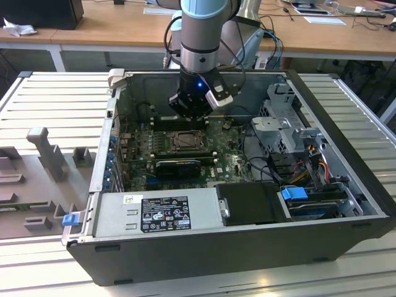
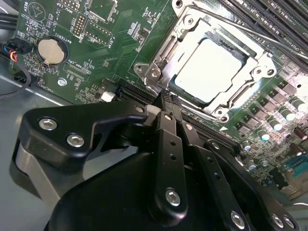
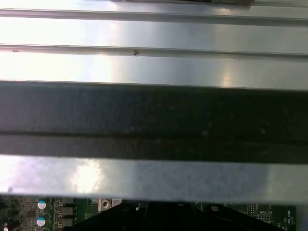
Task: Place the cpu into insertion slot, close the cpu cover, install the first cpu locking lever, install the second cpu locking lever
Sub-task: 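Install the first cpu locking lever, then install the second cpu locking lever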
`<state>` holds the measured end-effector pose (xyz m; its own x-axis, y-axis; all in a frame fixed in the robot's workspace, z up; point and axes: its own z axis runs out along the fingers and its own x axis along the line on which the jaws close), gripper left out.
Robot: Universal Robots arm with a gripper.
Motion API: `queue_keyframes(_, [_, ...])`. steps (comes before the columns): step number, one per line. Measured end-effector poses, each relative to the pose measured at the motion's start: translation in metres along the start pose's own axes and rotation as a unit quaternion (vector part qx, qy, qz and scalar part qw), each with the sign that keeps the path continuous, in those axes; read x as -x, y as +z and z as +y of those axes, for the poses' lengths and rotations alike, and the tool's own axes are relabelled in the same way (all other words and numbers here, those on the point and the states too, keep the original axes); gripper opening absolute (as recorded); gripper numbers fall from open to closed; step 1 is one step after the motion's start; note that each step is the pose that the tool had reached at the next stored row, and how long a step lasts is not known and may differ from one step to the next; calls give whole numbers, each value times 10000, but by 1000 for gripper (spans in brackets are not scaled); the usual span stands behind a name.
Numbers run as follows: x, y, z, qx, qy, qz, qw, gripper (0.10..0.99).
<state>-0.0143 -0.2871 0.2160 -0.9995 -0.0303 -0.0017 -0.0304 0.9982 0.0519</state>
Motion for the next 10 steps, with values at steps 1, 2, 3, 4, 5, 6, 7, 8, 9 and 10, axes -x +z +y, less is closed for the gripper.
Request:
queue_keyframes(1, [0, 0, -2, 0, 0, 0, 10000, 106])
queue_keyframes(2, [0, 0, -5, 0, 0, 0, 10000, 106])
queue_keyframes(3, [0, -1, -10, 0, 0, 0, 10000, 106])
queue_keyframes(4, [0, -1, -15, -1, 0, 0, 10000, 106])
queue_keyframes(5, [-1, -1, -25, 0, 0, 0, 10000, 106])
queue_keyframes(6, [-1, -2, -34, -1, 0, 0, 10000, 106])
queue_keyframes(7, [-1, -2, -39, 0, 0, 0, 10000, 106])
queue_keyframes(8, [-2, -3, -55, 0, 1, 0, 10000, 106])
queue_keyframes(9, [-2, -3, -65, 0, 0, 0, 10000, 106])
queue_keyframes(10, [-3, -4, -79, 0, 0, 0, 10000, 106])
